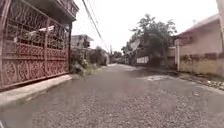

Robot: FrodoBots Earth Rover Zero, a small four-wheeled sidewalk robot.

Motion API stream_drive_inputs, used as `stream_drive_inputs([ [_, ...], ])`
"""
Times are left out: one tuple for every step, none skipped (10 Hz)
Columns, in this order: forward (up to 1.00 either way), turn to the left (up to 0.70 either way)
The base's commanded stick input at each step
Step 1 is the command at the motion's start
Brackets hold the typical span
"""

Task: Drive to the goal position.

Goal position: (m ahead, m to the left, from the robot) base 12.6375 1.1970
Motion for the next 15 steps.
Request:
stream_drive_inputs([
  [0.70,0.00],
  [0.70,0.00],
  [0.70,0.00],
  [0.70,0.00],
  [0.70,0.00],
  [0.70,0.00],
  [0.70,0.00],
  [0.70,0.00],
  [0.70,0.00],
  [0.70,0.00],
  [0.70,0.00],
  [0.70,0.00],
  [0.70,0.00],
  [0.70,0.00],
  [0.70,0.00],
])
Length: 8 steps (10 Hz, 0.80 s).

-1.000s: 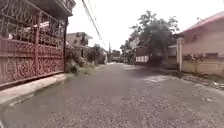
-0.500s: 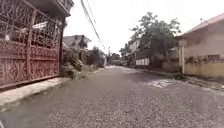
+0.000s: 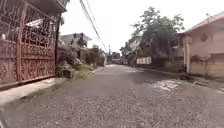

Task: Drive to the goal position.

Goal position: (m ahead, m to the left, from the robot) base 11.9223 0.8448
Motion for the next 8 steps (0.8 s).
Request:
stream_drive_inputs([
  [0.70,0.00],
  [0.70,0.00],
  [0.70,0.00],
  [0.70,0.00],
  [0.70,0.00],
  [0.70,0.00],
  [0.70,0.00],
  [0.70,0.00],
])
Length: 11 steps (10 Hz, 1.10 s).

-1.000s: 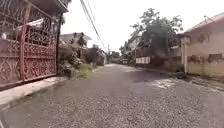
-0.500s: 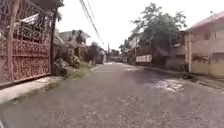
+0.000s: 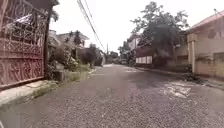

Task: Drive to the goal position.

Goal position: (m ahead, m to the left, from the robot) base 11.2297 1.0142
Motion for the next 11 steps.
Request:
stream_drive_inputs([
  [0.70,0.00],
  [0.70,0.00],
  [0.70,0.00],
  [0.70,0.00],
  [0.70,0.00],
  [0.70,0.00],
  [0.70,0.00],
  [0.70,0.00],
  [0.70,0.00],
  [0.70,0.00],
  [0.70,0.01],
])
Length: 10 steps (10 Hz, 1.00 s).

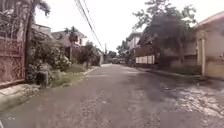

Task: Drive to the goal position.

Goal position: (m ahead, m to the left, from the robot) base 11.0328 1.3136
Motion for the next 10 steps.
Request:
stream_drive_inputs([
  [0.70,0.05],
  [0.70,0.16],
  [0.70,0.32],
  [0.70,0.33],
  [0.70,0.06],
  [0.70,0.00],
  [0.70,0.00],
  [0.70,0.00],
  [0.70,0.00],
  [0.70,0.00],
])
